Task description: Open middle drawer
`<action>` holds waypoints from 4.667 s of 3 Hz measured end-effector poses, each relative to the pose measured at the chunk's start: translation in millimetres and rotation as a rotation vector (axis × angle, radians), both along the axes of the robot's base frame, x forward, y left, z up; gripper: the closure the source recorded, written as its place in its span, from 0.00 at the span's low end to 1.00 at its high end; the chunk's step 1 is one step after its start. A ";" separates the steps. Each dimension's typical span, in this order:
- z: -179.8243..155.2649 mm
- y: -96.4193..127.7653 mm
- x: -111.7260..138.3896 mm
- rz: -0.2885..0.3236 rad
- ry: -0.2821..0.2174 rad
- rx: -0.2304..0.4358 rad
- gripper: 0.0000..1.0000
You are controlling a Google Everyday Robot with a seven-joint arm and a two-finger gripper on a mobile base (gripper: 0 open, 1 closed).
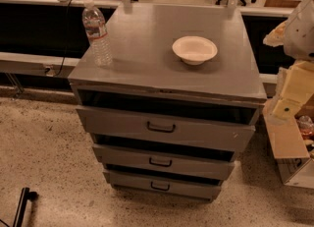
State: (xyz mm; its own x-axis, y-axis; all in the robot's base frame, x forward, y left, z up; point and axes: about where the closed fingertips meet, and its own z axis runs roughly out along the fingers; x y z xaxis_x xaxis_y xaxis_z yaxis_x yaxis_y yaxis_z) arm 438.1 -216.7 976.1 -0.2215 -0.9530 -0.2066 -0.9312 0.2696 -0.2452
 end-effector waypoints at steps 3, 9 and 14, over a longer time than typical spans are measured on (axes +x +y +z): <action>-56.7 34.3 -30.9 0.087 -0.061 0.124 0.00; -313.1 80.8 -21.8 0.247 -0.147 0.365 0.00; -502.9 95.2 22.5 0.312 -0.111 0.295 0.00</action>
Offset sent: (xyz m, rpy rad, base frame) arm -0.0163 0.0363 -0.1007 0.1629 -0.1110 0.0666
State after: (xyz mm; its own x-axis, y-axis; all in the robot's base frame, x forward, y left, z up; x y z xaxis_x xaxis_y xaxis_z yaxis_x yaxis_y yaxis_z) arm 460.6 -121.4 473.2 0.1069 -0.8675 -0.4859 -0.9513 0.0528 -0.3036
